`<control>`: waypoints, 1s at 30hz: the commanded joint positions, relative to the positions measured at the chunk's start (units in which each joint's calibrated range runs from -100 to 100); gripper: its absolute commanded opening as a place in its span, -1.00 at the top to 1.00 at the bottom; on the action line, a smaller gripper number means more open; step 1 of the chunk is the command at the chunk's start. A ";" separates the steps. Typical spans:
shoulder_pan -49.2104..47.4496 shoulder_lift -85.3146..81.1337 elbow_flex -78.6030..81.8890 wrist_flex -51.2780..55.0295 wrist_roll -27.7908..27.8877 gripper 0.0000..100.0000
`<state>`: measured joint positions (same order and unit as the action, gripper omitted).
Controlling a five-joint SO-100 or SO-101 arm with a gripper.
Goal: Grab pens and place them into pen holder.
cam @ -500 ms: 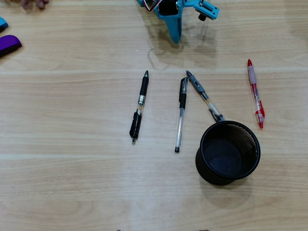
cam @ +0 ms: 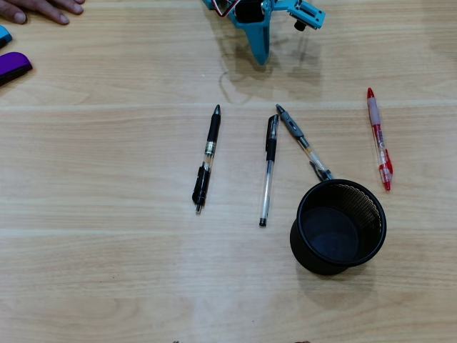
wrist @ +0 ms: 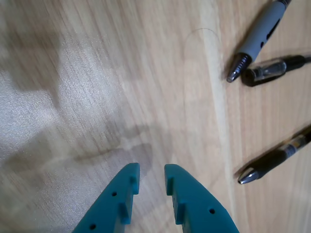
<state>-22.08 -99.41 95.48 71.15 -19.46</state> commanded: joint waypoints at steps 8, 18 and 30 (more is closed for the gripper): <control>0.22 -0.17 -1.10 2.81 0.22 0.86; 0.22 -0.17 -1.10 2.81 0.22 0.86; 2.96 -0.17 -0.92 3.33 0.17 0.86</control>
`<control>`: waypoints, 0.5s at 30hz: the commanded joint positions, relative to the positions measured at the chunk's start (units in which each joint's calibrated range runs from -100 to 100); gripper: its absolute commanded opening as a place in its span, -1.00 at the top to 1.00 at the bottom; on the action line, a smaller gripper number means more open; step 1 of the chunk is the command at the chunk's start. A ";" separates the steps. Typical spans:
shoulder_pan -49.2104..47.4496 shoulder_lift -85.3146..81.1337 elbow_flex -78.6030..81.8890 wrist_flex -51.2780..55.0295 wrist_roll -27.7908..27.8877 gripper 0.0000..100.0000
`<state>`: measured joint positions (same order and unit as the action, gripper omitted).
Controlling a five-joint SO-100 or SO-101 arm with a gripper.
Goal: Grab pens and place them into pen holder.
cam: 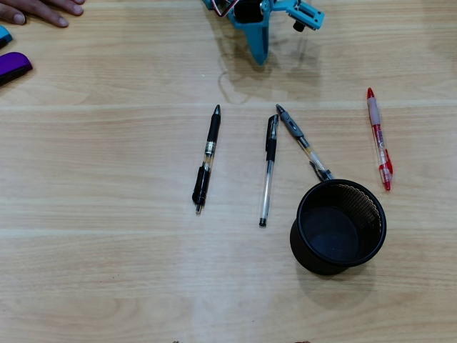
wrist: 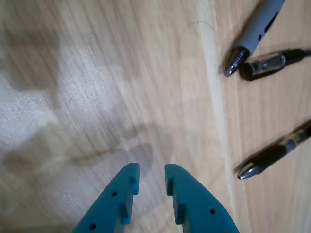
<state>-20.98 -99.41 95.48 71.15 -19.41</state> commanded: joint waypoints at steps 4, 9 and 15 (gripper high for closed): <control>3.96 -0.17 -0.92 2.73 0.12 0.86; 8.00 -0.17 -0.92 2.81 0.12 0.86; 8.40 -0.17 -0.92 2.73 0.12 0.86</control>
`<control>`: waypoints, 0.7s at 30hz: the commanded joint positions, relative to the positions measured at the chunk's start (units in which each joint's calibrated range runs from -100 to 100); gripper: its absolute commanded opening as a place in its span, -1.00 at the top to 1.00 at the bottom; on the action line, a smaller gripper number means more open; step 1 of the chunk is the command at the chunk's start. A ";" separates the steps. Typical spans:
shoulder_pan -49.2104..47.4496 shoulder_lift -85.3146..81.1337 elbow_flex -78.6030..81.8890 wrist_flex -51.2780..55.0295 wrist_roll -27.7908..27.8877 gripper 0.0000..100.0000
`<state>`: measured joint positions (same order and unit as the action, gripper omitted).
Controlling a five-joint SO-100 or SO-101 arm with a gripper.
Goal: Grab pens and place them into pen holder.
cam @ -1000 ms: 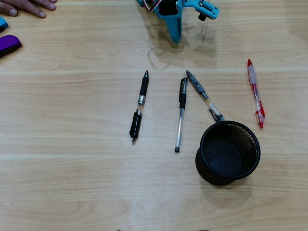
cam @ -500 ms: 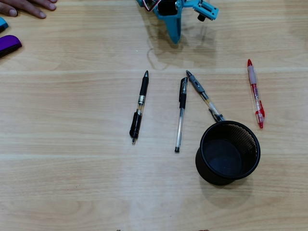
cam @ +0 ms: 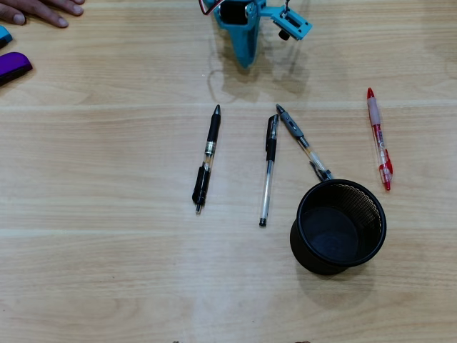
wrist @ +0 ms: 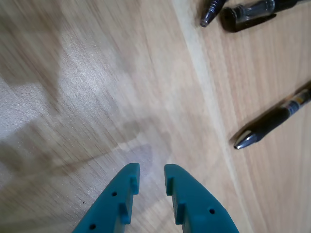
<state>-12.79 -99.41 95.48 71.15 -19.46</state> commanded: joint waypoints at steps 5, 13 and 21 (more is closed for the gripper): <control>1.66 0.59 -1.19 2.98 0.17 0.86; 12.39 34.66 -25.18 -6.04 -3.18 0.85; 10.45 104.82 -103.95 10.12 -19.96 0.54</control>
<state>-1.14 -21.63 31.74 68.99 -32.34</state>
